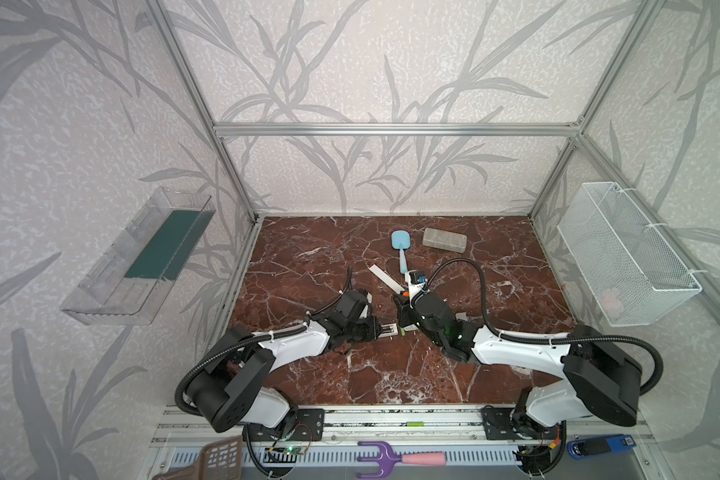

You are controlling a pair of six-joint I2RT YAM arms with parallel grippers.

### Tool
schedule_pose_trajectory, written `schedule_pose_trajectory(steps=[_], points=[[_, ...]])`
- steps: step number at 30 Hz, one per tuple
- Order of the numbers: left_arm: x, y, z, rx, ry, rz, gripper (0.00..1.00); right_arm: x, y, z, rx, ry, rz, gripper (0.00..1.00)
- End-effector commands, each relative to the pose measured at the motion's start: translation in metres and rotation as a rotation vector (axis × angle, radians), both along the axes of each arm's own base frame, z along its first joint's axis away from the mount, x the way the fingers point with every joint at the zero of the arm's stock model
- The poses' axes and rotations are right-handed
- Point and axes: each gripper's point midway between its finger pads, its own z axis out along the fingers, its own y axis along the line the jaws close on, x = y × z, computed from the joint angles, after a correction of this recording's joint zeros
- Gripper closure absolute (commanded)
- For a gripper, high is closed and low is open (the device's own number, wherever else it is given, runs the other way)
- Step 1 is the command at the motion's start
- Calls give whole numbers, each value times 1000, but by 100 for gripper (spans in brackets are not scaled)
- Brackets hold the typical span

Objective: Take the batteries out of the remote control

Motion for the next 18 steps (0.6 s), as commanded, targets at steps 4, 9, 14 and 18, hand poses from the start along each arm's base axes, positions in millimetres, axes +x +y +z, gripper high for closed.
schedule_pose_trajectory(steps=[4,9,14,18], points=[[-36,34,-46,163,169,20,82,1,16,6,-56,-39,38,100],[-37,35,-46,166,170,19,83,1,21,-5,-109,-26,61,100],[-37,36,-47,170,172,18,83,-2,25,-11,-148,-23,87,100],[-37,35,-47,171,172,16,83,-5,27,-15,-180,-19,108,100]])
